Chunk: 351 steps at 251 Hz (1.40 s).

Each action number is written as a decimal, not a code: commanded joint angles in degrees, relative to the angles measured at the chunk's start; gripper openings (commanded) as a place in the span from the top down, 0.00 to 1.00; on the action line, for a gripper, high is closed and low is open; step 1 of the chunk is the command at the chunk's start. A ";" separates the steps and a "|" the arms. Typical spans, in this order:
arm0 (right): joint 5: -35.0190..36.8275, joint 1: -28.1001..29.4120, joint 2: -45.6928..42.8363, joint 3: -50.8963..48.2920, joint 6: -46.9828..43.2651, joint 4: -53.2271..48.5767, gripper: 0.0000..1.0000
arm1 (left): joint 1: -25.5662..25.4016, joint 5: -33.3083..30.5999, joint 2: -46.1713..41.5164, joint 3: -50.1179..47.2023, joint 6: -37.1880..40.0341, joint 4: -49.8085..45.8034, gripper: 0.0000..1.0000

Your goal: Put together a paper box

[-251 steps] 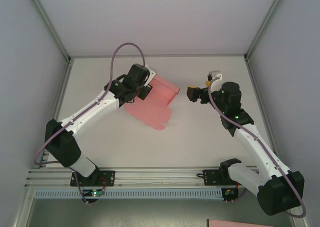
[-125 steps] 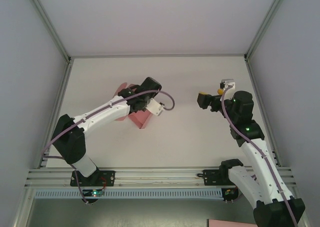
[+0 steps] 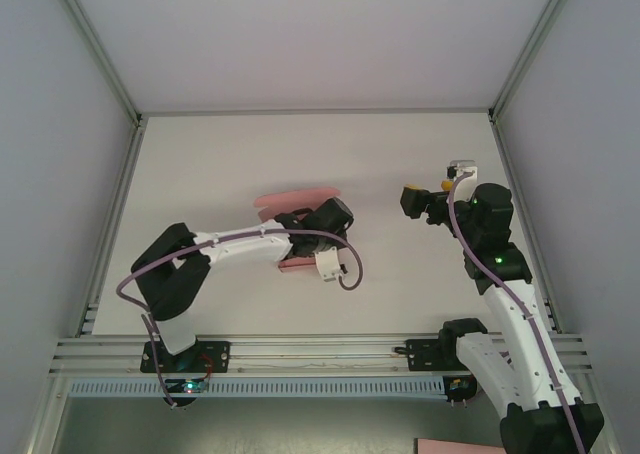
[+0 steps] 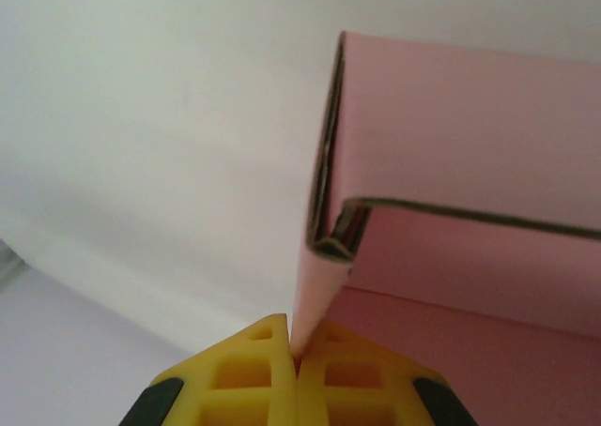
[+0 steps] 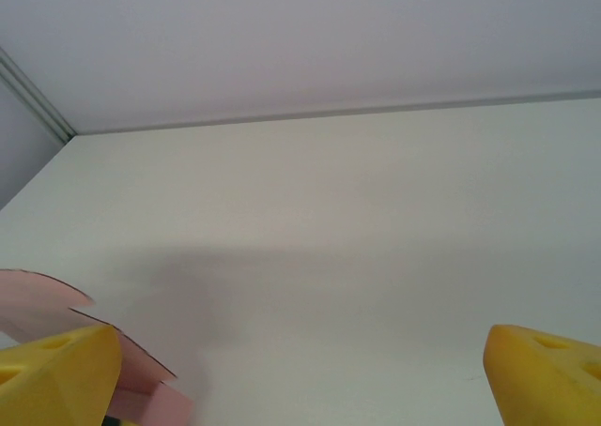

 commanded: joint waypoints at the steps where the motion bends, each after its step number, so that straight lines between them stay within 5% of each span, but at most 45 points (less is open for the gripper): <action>1: -2.03 -0.53 -0.30 -1.11 0.34 0.65 0.01 | -1.15 4.48 3.78 -2.01 1.65 6.28 1.00; 14: -2.08 -0.64 -0.36 -1.46 0.79 0.96 0.02 | -1.29 4.08 5.12 -2.33 1.37 8.55 1.00; 29: -2.38 -0.64 -0.44 -1.68 1.04 1.23 0.02 | -1.57 4.02 5.97 -2.30 0.22 9.95 0.83; 78: -2.83 -0.86 -0.45 -1.91 1.13 1.32 0.02 | -1.93 3.89 3.89 0.13 -3.89 7.06 0.62; 209: -5.03 -1.05 1.72 -1.78 1.92 1.26 0.01 | -2.41 0.67 -8.99 2.00 -16.89 0.57 0.26; 242: -8.53 -0.88 5.40 -0.91 3.19 -1.91 0.02 | -2.81 -3.84 -11.99 1.78 -26.00 4.10 0.00; 269: -8.97 3.00 8.24 -3.96 7.62 -0.55 0.05 | -3.04 -14.07 -15.53 -0.53 -41.95 17.66 0.00; 287: -6.84 8.18 10.61 -6.11 8.68 0.45 0.09 | -2.89 -22.42 -19.16 -1.25 -60.32 22.12 0.00; 326: -2.35 17.35 17.50 -5.40 9.02 -0.35 0.12 | 0.39 -23.55 -27.99 -3.37 -107.66 7.69 0.00; 351: 0.62 20.17 21.28 -5.22 9.53 -1.56 0.14 | 1.54 -34.10 -31.57 -7.75 -129.98 -1.07 0.00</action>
